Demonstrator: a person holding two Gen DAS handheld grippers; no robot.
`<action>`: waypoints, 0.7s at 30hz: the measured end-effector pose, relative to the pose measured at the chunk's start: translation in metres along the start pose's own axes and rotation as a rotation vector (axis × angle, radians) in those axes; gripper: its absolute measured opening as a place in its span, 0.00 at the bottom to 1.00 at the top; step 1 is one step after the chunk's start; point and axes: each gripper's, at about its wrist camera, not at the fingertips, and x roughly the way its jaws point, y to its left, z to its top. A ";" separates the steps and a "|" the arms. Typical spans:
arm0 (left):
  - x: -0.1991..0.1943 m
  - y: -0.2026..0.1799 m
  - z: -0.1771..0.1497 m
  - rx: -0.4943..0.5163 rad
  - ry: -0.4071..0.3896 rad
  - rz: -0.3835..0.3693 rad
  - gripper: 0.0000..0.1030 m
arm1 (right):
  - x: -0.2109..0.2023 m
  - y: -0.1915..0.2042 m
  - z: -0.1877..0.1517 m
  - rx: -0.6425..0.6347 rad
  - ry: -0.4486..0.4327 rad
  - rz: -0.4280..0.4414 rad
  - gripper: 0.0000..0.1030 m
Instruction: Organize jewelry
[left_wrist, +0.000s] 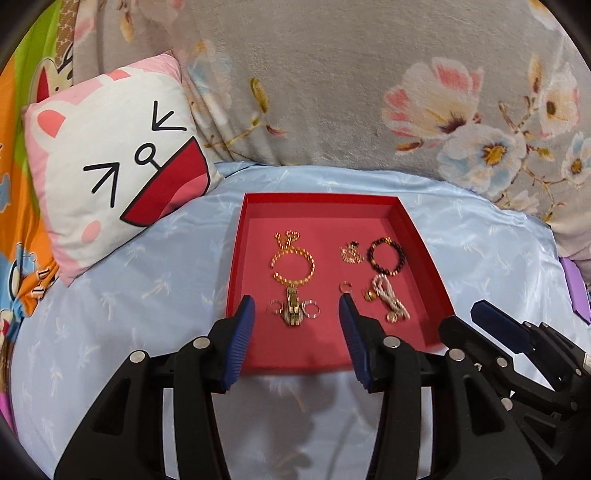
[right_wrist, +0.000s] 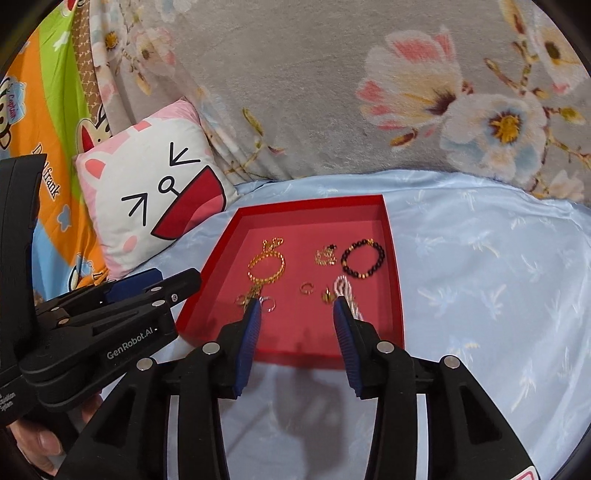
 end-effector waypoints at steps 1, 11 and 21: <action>-0.004 -0.001 -0.004 0.003 -0.004 0.004 0.44 | -0.005 0.001 -0.006 -0.001 -0.005 -0.010 0.42; -0.018 -0.011 -0.056 0.009 0.005 0.068 0.46 | -0.022 -0.001 -0.055 0.020 -0.014 -0.086 0.54; 0.003 -0.010 -0.101 -0.021 0.022 0.116 0.58 | -0.004 -0.010 -0.100 0.000 0.008 -0.205 0.60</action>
